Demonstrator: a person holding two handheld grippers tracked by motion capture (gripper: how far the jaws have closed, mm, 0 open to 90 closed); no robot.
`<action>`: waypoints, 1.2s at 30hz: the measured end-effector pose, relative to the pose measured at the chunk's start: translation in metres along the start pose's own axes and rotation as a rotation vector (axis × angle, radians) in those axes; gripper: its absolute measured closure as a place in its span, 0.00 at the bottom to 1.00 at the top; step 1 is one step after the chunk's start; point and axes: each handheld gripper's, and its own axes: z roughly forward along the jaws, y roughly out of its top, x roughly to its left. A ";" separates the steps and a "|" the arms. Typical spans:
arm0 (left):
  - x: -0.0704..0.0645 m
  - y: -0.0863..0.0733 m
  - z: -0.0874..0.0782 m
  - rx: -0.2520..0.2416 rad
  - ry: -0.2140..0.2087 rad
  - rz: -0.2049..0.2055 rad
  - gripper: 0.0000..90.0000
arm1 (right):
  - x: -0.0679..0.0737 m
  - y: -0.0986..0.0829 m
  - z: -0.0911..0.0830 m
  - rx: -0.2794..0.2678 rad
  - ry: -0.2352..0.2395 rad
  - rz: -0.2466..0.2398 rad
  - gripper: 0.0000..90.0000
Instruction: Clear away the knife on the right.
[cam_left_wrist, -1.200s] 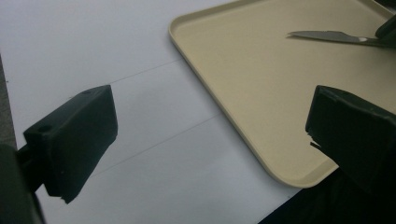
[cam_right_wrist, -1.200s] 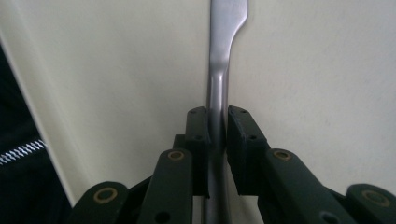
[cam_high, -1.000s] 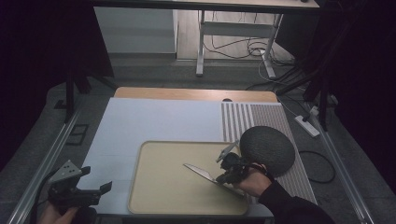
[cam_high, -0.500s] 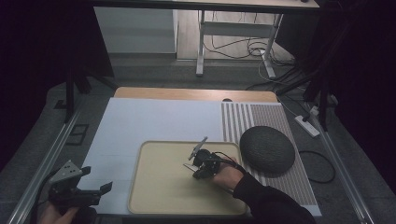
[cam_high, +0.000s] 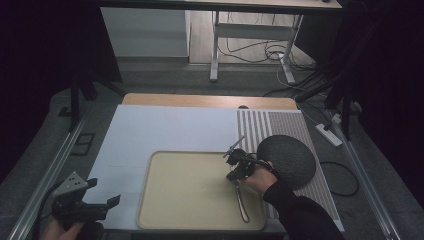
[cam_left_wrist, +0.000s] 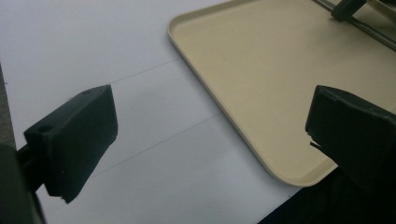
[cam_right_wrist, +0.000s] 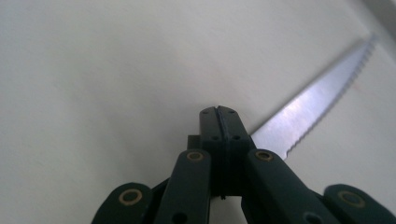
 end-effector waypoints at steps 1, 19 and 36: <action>0.000 0.000 0.000 0.000 0.000 0.001 0.03 | -0.003 -0.002 -0.002 0.003 -0.001 0.006 1.00; 0.000 0.000 0.000 0.001 -0.001 -0.002 0.03 | 0.008 -0.035 -0.014 0.035 0.043 0.000 0.99; 0.000 0.001 0.001 0.005 0.002 -0.001 0.03 | -0.008 -0.058 -0.027 0.034 0.015 0.044 1.00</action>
